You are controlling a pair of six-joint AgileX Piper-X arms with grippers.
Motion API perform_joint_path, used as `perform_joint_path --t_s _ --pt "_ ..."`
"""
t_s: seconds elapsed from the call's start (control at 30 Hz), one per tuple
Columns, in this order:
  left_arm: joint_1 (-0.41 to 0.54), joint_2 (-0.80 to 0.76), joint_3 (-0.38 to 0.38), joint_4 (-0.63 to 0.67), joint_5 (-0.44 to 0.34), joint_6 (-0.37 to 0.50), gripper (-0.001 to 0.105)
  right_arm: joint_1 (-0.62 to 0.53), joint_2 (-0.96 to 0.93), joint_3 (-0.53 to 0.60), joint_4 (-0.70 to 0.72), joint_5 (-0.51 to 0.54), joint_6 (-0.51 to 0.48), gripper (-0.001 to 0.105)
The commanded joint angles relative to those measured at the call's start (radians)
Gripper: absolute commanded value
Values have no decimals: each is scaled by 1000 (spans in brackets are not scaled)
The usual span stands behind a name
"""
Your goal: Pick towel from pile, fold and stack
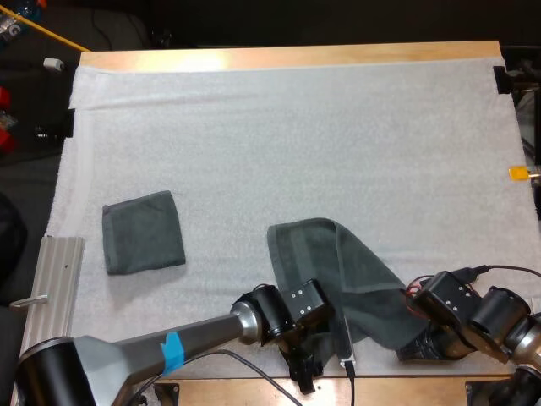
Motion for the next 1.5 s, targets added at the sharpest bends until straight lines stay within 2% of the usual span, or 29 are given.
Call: perform_joint_path --t_s 0.0,0.23,0.47,0.57,0.67,0.83,0.9,0.97,1.03,1.13,1.33,1.47 --pt "-5 10 -1 -10 -9 -5 65 2 -5 -8 4 -7 5 0" --pt "-5 22 -1 -57 -49 -5 65 2 -5 -8 4 -7 5 0" --pt "-5 22 -1 -70 -137 -5 64 2 -5 -8 6 -7 5 0" --pt "-5 22 -1 -70 -176 -3 60 2 -5 -8 6 -7 5 0" --pt "-5 22 -1 -70 -183 -2 57 2 -5 -8 6 -7 5 0" --pt "-5 22 -1 -50 -183 -5 41 2 -5 -8 6 -7 5 0" --pt "-5 22 -1 -22 -183 -5 29 2 -5 -8 6 -7 5 0" --pt "-5 22 -1 -6 -183 -5 23 2 -5 -8 3 -7 5 0" --pt "-5 20 -6 25 -183 -5 12 2 -5 -8 -4 -7 7 0" --pt "-5 5 -18 64 -183 -5 0 2 -5 -8 -36 -7 47 0" --pt "-5 -77 -80 163 -183 -5 0 2 -5 -41 -123 -7 103 0" --pt "-5 -157 -141 253 -183 -5 0 2 -5 -123 -129 16 103 0"
